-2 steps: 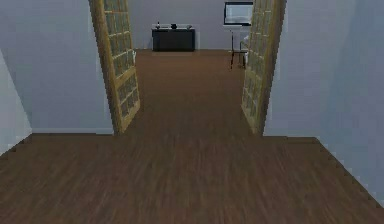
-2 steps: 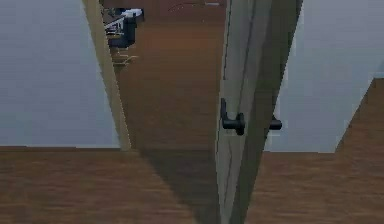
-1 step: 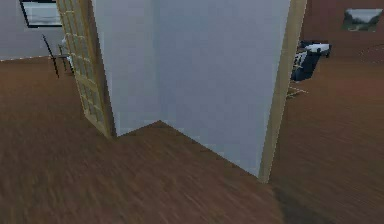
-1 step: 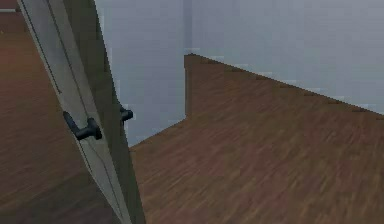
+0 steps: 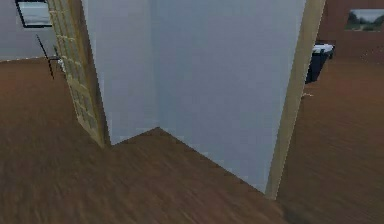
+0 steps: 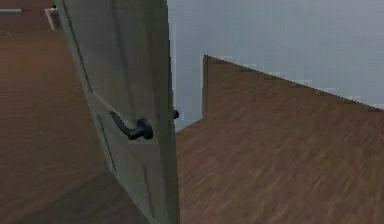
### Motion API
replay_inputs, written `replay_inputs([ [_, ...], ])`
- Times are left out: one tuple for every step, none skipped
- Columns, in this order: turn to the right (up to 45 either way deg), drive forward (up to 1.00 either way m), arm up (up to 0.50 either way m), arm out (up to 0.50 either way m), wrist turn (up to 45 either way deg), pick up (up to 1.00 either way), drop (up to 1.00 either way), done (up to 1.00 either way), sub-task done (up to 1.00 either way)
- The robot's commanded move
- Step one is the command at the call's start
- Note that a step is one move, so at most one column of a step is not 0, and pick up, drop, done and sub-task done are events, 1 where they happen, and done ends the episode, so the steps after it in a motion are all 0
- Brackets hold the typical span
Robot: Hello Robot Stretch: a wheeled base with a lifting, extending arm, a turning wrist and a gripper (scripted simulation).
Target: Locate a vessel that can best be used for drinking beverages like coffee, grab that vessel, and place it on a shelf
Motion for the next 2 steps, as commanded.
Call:
replay_inputs([
  [27.0,0.0,0.0,0.0,0.0,0.0,0.0,0.0,0.0],
  [0.0,0.15,0.0,0.0,0.0,0.0,0.0,0.0,0.0],
])
